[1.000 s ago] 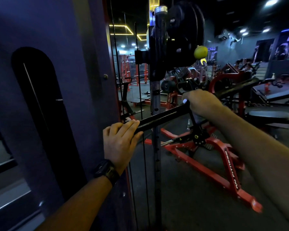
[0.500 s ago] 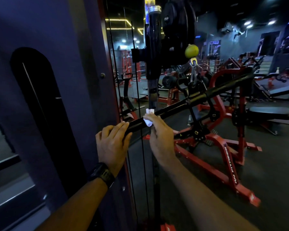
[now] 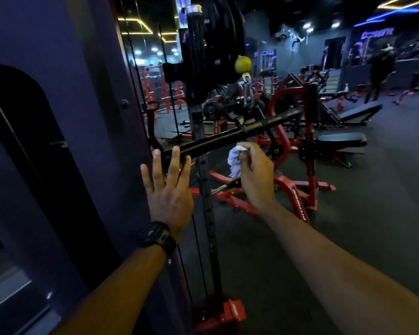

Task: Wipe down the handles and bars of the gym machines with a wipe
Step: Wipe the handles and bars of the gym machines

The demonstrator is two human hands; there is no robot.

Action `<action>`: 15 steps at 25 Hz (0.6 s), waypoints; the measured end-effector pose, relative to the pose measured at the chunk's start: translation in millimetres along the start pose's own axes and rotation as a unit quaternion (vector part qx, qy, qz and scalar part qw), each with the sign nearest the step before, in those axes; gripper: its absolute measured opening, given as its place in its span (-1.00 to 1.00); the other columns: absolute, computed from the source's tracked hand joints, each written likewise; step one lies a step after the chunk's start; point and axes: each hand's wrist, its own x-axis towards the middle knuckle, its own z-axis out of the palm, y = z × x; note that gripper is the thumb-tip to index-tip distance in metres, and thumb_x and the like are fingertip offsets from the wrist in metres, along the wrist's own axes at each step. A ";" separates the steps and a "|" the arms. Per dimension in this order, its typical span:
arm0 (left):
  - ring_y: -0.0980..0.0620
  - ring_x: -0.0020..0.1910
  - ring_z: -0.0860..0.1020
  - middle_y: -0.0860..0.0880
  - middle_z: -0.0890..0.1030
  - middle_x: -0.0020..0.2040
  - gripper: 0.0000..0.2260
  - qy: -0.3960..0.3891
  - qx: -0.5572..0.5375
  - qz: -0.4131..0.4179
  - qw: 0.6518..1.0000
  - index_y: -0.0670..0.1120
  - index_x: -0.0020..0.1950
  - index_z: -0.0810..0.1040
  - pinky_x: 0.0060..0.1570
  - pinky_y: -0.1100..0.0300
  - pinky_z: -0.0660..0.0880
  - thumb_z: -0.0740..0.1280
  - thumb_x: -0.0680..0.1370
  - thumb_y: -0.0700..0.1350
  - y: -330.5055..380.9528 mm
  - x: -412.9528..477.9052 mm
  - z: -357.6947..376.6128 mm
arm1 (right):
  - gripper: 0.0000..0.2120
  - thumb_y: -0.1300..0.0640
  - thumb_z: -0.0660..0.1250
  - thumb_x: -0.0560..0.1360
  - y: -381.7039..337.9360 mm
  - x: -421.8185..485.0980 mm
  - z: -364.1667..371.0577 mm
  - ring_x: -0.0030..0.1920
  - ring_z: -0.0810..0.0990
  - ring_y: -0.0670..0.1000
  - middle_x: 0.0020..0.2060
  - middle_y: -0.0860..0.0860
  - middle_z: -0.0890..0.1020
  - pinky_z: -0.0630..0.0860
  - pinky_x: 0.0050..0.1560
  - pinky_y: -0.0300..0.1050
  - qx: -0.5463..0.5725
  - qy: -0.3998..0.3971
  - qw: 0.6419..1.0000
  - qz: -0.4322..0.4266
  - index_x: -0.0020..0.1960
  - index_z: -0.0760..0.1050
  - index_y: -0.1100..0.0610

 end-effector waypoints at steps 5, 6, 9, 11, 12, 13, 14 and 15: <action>-0.10 0.57 -0.17 -0.14 0.15 0.55 -0.30 -0.005 0.023 0.016 1.000 -0.12 0.51 0.28 0.49 -0.14 -0.31 0.38 0.39 -0.38 31.4 -0.6 -5.0 | -0.83 0.28 0.17 0.62 14.1 12.7 -42.0 -0.23 0.65 -0.06 -0.17 0.00 0.64 0.62 -0.21 -0.18 0.000 0.032 0.999 0.041 0.01 0.52 0.12; -0.08 0.58 -0.16 -0.14 0.16 0.55 -0.30 -0.004 0.039 0.020 0.999 -0.13 0.51 0.27 0.49 -0.15 -0.30 0.37 0.40 -0.38 36.6 -1.0 -5.4 | -0.83 0.29 0.17 0.62 18.6 17.0 -47.4 -0.22 0.66 -0.05 -0.16 0.02 0.65 0.61 -0.21 -0.19 0.008 0.033 0.998 0.050 0.01 0.52 0.13; -0.11 0.57 0.00 -0.14 0.27 0.53 -0.45 0.001 0.065 0.006 0.998 -0.15 0.47 0.35 0.48 -0.18 -0.29 0.27 0.46 -0.30 53.5 3.1 -6.7 | -0.82 0.31 0.17 0.58 33.3 34.8 -60.2 -0.19 0.67 0.05 -0.14 0.08 0.64 0.60 -0.18 -0.19 0.052 0.035 0.995 0.073 -0.03 0.54 0.16; -0.15 0.54 0.13 -0.14 0.35 0.49 -0.49 0.007 0.081 -0.004 0.997 -0.17 0.43 0.41 0.49 -0.19 -0.25 0.23 0.45 -0.22 71.0 11.1 -5.4 | -0.85 0.29 0.21 0.55 47.6 50.5 -69.6 -0.16 0.66 0.09 -0.14 0.09 0.64 0.60 -0.16 -0.18 0.061 0.023 0.996 0.064 -0.05 0.56 0.20; -0.15 0.52 0.17 -0.13 0.37 0.48 -0.49 0.006 0.084 -0.007 0.996 -0.17 0.41 0.44 0.50 -0.19 -0.22 0.23 0.45 -0.20 81.2 16.5 -3.2 | -0.88 0.26 0.25 0.53 57.2 59.2 -74.4 -0.14 0.66 0.08 -0.13 0.07 0.64 0.62 -0.12 -0.15 0.055 0.014 0.997 0.057 -0.05 0.57 0.20; -0.15 0.51 0.20 -0.13 0.39 0.47 -0.50 0.005 0.079 -0.009 0.997 -0.17 0.40 0.45 0.50 -0.19 -0.19 0.23 0.44 -0.19 93.9 22.5 0.3 | -0.89 0.19 0.28 0.51 68.4 69.1 -80.2 -0.11 0.65 0.05 -0.11 0.03 0.64 0.63 -0.08 -0.07 0.048 0.007 0.998 0.049 -0.04 0.58 0.17; -0.16 0.50 0.23 -0.14 0.41 0.45 -0.50 0.005 0.069 -0.010 0.998 -0.16 0.39 0.46 0.51 -0.19 -0.16 0.22 0.44 -0.18 108.3 29.0 4.8 | -0.87 0.12 0.31 0.50 79.3 79.2 -86.5 -0.08 0.64 0.02 -0.10 -0.03 0.63 0.62 -0.04 0.01 0.039 0.001 0.998 0.041 -0.04 0.59 0.14; -0.16 0.49 0.24 -0.14 0.43 0.43 -0.51 0.005 0.058 -0.009 0.998 -0.16 0.38 0.47 0.51 -0.18 -0.14 0.21 0.44 -0.17 123.0 35.7 10.1 | -0.84 0.05 0.32 0.48 89.4 88.0 -92.7 -0.05 0.63 0.00 -0.09 -0.08 0.62 0.61 -0.02 0.07 0.033 -0.005 0.999 0.034 -0.03 0.59 0.11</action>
